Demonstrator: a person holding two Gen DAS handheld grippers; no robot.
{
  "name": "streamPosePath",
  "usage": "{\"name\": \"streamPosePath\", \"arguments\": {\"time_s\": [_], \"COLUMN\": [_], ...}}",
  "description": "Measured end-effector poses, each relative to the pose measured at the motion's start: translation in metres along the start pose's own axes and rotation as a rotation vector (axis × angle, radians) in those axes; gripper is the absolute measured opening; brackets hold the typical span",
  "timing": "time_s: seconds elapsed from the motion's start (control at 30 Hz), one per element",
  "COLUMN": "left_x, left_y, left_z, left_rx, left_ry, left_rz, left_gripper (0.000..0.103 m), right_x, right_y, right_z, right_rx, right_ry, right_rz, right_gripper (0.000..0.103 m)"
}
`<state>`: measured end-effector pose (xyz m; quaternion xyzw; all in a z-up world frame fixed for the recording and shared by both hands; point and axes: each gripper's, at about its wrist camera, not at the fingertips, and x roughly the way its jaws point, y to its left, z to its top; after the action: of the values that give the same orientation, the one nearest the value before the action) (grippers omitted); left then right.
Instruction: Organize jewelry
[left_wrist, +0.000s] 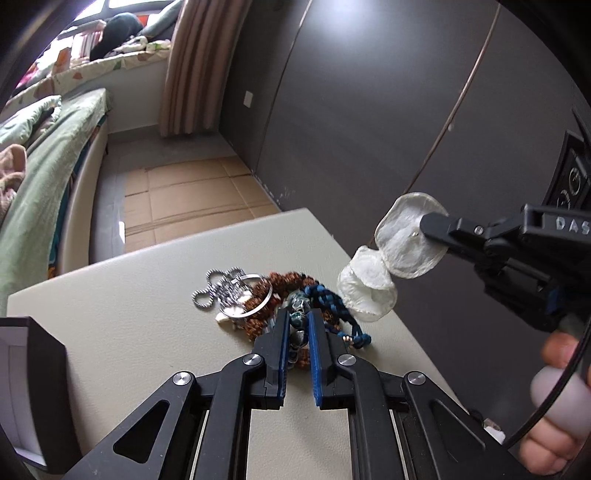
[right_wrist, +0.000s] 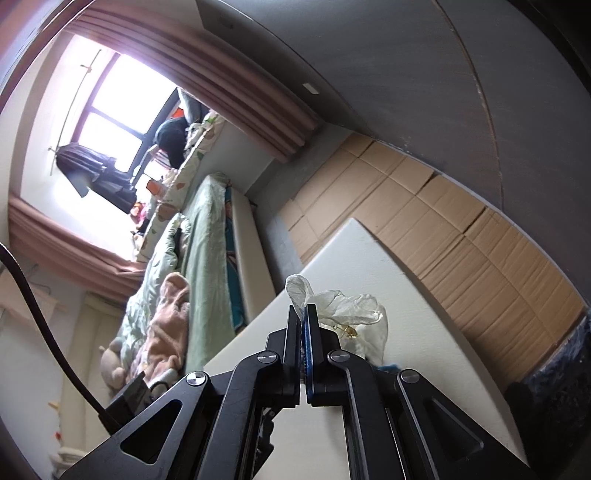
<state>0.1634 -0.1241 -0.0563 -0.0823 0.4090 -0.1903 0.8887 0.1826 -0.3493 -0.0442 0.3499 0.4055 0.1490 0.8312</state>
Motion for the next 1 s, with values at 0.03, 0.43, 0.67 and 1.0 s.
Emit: {"name": "streamPosePath", "arguments": {"time_s": [0.03,0.43,0.67,1.0], "left_x": [-0.005,-0.067,-0.102,-0.141], "left_y": [0.002,0.046,0.077,0.127], "left_z": [0.001,0.006,-0.001,-0.013], "left_rx": [-0.005,-0.081,-0.119,-0.209], "left_ry": [-0.011,-0.108,-0.161,-0.203], "left_rz": [-0.001,0.023,0.081,0.16], "left_gripper": [0.01,0.01,0.01,0.01], "right_x": [0.001,0.025,0.047,0.077], "right_y": [0.004,0.057,0.091,0.139], "right_z": [-0.002,-0.024,-0.048,-0.088], "right_rx": [-0.009,-0.099,-0.153,-0.253], "right_ry": [-0.004,0.028,0.086,0.165], "right_rz": [0.01,0.158,0.267,0.384], "right_gripper": [0.003,0.003,0.003,0.003]}}
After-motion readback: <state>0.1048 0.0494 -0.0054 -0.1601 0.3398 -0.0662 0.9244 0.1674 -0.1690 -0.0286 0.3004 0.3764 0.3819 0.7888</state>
